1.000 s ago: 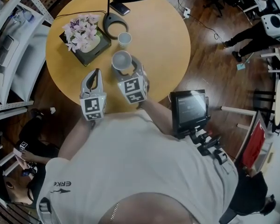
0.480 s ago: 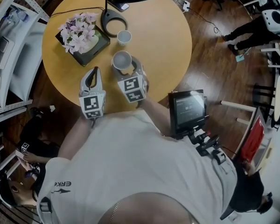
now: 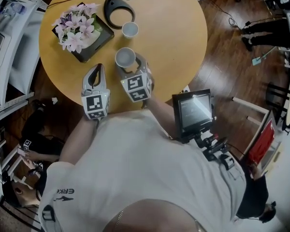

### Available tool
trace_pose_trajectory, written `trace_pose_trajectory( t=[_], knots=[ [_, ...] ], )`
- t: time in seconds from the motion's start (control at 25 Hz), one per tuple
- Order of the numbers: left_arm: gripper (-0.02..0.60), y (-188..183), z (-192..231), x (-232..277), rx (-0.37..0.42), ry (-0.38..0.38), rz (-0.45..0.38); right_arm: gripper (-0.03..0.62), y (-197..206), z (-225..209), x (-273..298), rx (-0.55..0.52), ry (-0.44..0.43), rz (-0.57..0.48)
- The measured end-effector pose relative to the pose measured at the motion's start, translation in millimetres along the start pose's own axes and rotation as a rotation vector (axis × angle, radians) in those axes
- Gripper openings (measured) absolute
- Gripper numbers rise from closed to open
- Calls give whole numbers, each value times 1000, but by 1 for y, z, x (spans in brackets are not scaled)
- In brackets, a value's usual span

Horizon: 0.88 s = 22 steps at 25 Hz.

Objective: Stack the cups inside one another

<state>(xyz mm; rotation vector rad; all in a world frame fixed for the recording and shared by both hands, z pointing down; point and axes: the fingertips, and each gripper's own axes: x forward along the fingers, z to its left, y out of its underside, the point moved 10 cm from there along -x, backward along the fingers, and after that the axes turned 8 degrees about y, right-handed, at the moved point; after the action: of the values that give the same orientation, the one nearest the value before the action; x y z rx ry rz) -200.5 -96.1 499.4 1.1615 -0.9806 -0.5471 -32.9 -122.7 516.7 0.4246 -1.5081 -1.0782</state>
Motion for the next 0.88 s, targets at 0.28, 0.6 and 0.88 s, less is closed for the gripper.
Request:
trace_pose_trajectory(
  t=[0.28,0.6,0.88],
  knots=[
    [2,7,3,9,1,8,32,307,7,-1,11,11,-12,3],
    [2,7,5,17,12,17,37,310,14,0,16,17,-25,11],
    [2,5,4,25,25,36,38,311,15,0,19,26,-39,5]
  ],
)
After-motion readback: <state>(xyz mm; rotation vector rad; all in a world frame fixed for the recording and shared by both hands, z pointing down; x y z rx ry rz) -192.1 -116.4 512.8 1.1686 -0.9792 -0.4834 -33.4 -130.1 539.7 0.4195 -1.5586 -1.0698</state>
